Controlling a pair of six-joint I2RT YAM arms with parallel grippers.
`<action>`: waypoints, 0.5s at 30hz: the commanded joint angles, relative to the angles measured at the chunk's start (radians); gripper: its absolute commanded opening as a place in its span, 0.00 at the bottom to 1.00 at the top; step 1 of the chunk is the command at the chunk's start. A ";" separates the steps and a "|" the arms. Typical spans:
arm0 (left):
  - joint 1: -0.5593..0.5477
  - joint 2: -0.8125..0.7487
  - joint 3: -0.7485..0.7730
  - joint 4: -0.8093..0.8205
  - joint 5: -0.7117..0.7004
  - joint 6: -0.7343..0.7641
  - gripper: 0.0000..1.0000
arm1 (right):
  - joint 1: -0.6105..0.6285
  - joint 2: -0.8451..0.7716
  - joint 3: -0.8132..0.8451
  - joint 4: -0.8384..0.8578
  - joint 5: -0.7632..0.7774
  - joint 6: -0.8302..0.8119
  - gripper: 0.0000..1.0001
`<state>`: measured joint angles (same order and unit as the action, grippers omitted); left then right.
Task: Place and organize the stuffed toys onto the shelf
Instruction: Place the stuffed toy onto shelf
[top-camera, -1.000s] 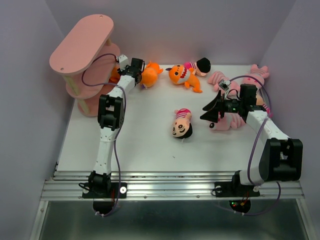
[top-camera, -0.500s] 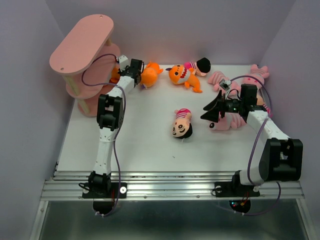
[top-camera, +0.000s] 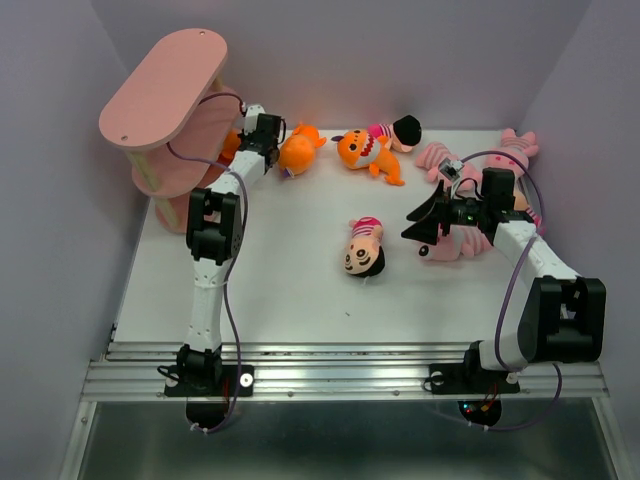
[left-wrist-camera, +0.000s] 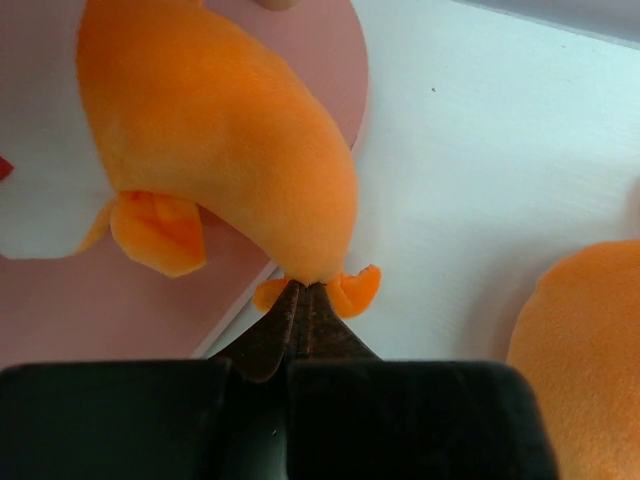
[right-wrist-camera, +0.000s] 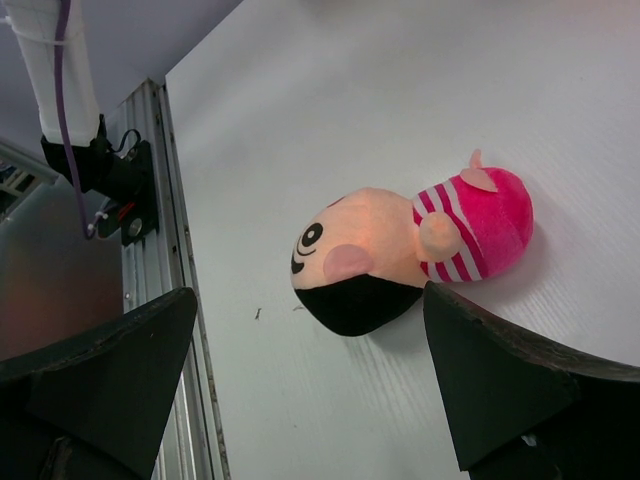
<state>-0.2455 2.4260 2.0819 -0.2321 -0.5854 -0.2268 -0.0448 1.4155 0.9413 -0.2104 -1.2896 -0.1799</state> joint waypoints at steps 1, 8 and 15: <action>0.009 -0.082 0.007 0.028 0.030 0.093 0.00 | -0.004 -0.021 0.045 0.003 -0.028 -0.010 1.00; 0.025 -0.053 0.067 -0.018 0.064 0.150 0.00 | -0.013 -0.023 0.044 0.003 -0.033 -0.010 1.00; 0.038 -0.036 0.083 -0.036 0.050 0.273 0.00 | -0.013 -0.021 0.044 0.003 -0.034 -0.009 1.00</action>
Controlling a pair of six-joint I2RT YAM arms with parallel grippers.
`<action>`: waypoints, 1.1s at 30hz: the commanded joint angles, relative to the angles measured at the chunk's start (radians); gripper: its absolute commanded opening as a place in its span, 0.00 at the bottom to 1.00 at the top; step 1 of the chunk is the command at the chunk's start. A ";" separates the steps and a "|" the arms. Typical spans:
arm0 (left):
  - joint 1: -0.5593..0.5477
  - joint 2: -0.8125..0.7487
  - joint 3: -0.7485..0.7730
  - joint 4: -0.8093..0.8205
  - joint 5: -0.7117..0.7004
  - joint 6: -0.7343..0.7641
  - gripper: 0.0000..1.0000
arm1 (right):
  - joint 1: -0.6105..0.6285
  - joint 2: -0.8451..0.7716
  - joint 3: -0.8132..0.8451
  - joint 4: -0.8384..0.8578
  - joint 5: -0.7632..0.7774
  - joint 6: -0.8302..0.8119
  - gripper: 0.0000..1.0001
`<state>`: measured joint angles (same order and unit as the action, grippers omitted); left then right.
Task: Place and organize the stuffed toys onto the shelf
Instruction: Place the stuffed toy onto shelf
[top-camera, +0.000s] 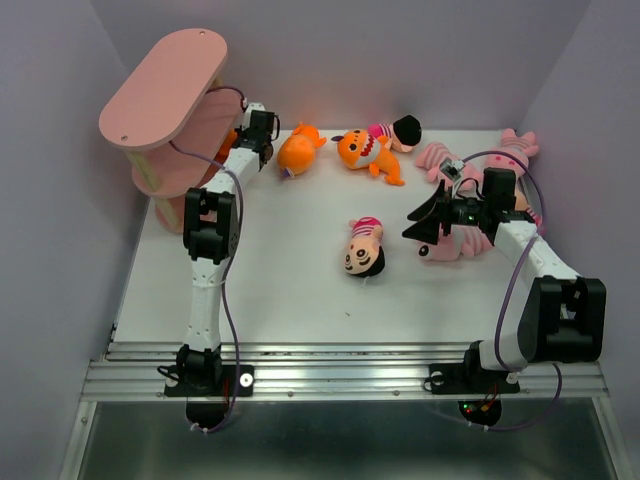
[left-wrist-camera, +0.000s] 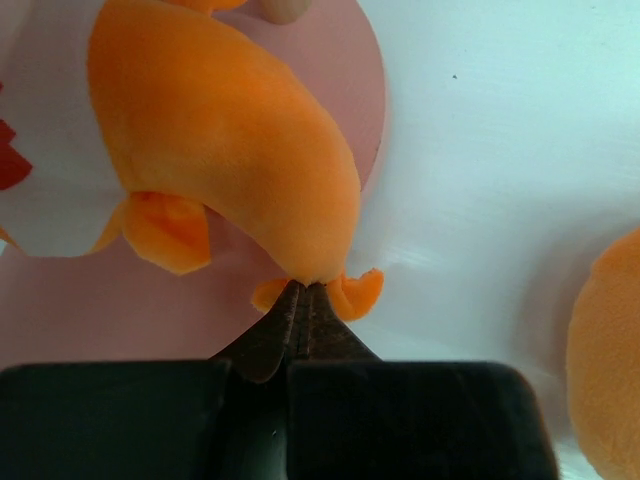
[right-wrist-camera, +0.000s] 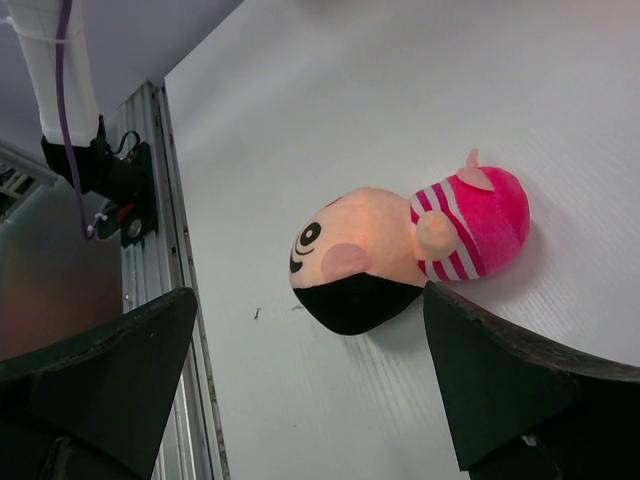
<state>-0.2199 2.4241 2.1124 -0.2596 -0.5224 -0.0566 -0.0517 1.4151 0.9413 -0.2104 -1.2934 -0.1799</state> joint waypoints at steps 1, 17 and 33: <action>0.013 -0.031 0.055 -0.009 -0.017 0.118 0.00 | -0.007 -0.019 0.044 0.005 -0.030 -0.009 1.00; 0.013 0.020 0.089 -0.004 -0.038 0.363 0.00 | -0.007 -0.016 0.044 0.003 -0.030 -0.009 1.00; 0.011 0.033 0.064 0.059 -0.041 0.474 0.00 | -0.007 -0.005 0.044 0.002 -0.027 -0.010 1.00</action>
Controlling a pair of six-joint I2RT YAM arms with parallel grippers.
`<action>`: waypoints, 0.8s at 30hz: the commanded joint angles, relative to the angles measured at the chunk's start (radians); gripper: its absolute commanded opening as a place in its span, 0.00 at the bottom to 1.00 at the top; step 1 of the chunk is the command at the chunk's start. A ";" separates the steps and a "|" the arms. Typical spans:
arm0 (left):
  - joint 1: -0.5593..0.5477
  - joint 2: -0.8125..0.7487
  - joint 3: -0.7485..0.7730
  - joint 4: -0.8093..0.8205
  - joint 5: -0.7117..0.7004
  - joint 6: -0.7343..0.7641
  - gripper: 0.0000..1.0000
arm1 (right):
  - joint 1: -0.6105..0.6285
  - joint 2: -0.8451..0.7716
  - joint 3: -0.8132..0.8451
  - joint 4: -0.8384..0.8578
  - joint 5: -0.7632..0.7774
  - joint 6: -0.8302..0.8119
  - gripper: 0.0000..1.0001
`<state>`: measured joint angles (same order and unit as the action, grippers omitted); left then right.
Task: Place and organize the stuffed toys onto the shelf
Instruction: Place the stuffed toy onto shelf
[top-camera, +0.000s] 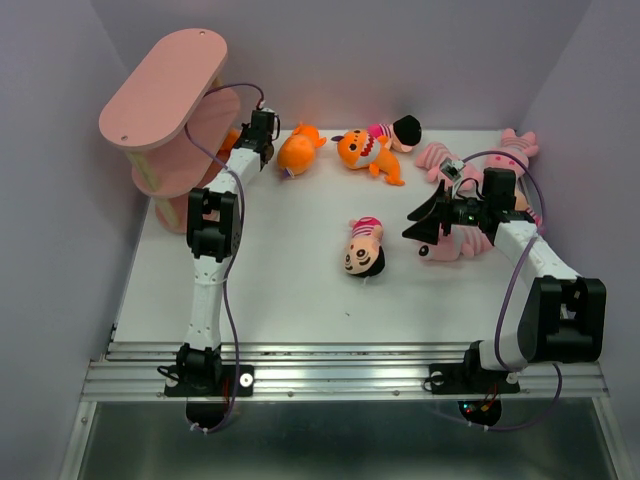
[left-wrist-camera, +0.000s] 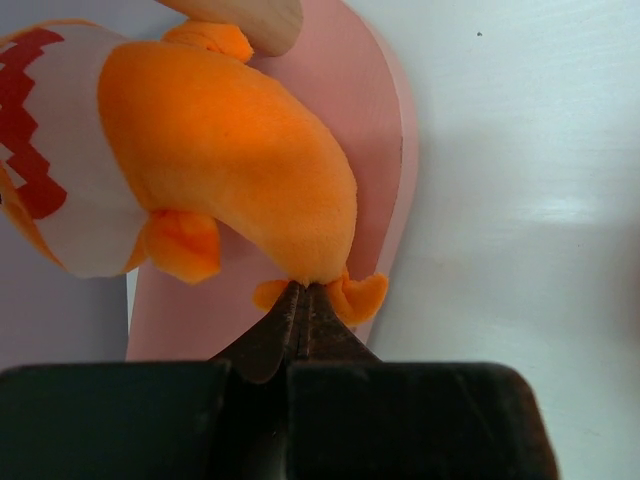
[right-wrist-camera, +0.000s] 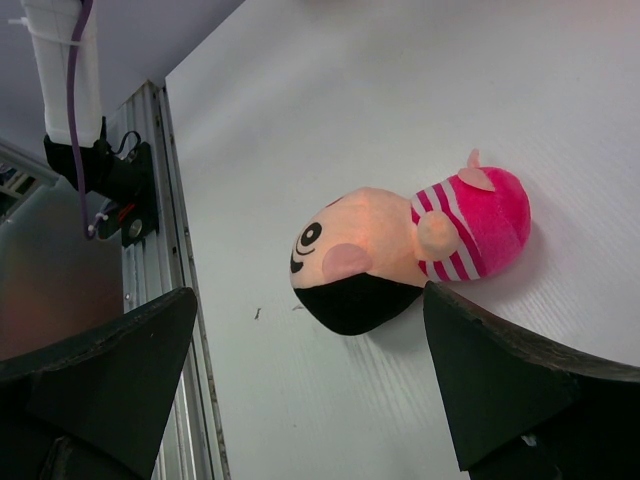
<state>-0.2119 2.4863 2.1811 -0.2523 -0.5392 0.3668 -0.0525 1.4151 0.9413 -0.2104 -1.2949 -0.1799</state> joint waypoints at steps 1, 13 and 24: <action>0.003 -0.027 -0.004 0.053 -0.024 0.052 0.00 | -0.006 -0.005 0.045 0.002 -0.026 -0.010 1.00; -0.006 -0.027 -0.017 0.058 -0.057 0.032 0.11 | -0.006 -0.008 0.044 0.002 -0.026 -0.010 1.00; -0.030 -0.038 -0.037 0.068 -0.113 0.021 0.47 | -0.006 -0.015 0.045 0.002 -0.029 -0.010 1.00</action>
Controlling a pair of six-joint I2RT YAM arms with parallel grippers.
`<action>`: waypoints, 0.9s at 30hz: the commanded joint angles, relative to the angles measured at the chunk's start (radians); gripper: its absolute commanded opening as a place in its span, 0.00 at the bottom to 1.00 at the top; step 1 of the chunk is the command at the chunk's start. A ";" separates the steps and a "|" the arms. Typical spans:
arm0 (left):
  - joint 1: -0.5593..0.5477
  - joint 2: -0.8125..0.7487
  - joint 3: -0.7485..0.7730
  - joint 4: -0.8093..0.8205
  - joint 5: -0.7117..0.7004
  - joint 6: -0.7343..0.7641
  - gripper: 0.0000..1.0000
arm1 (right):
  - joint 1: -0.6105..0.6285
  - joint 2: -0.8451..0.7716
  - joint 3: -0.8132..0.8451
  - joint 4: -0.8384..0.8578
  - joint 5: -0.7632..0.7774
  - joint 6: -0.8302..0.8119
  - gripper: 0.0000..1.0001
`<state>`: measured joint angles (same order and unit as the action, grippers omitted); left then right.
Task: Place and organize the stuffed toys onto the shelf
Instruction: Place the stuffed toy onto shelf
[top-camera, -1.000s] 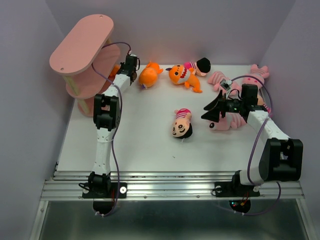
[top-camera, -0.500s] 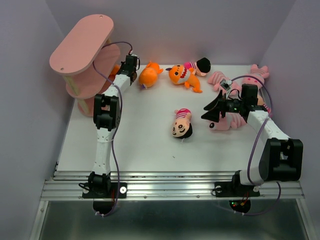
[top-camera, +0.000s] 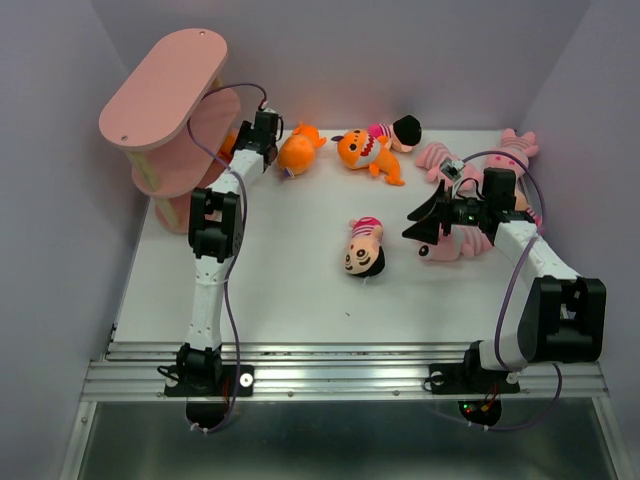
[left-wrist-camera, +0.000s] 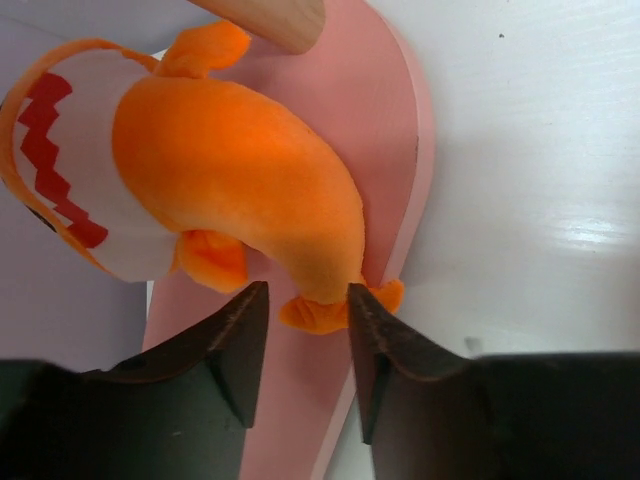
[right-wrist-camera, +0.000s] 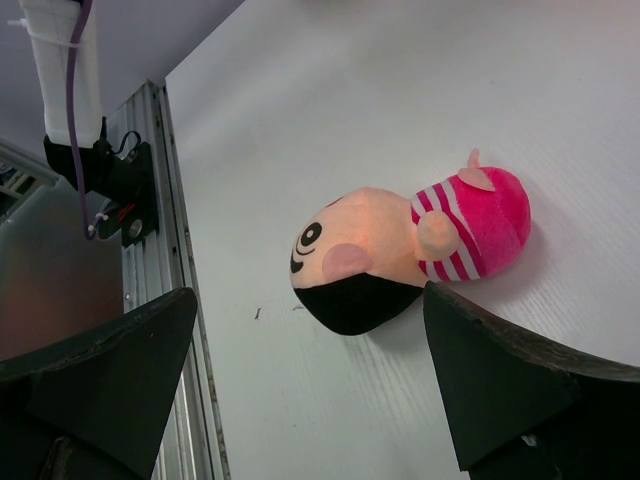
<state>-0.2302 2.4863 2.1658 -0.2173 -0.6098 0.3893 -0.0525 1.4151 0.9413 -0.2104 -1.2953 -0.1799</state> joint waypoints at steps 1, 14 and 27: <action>-0.012 -0.040 -0.021 0.033 -0.050 -0.001 0.50 | -0.006 -0.015 0.045 0.002 -0.029 -0.010 1.00; -0.050 -0.095 -0.003 -0.007 -0.057 -0.050 0.74 | -0.006 -0.024 0.047 -0.001 -0.033 -0.012 1.00; -0.080 -0.295 -0.057 -0.137 0.182 -0.316 0.86 | -0.006 -0.047 0.045 -0.006 -0.025 -0.018 1.00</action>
<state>-0.3073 2.3905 2.1372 -0.3370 -0.5217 0.1921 -0.0525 1.4101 0.9413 -0.2188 -1.2980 -0.1802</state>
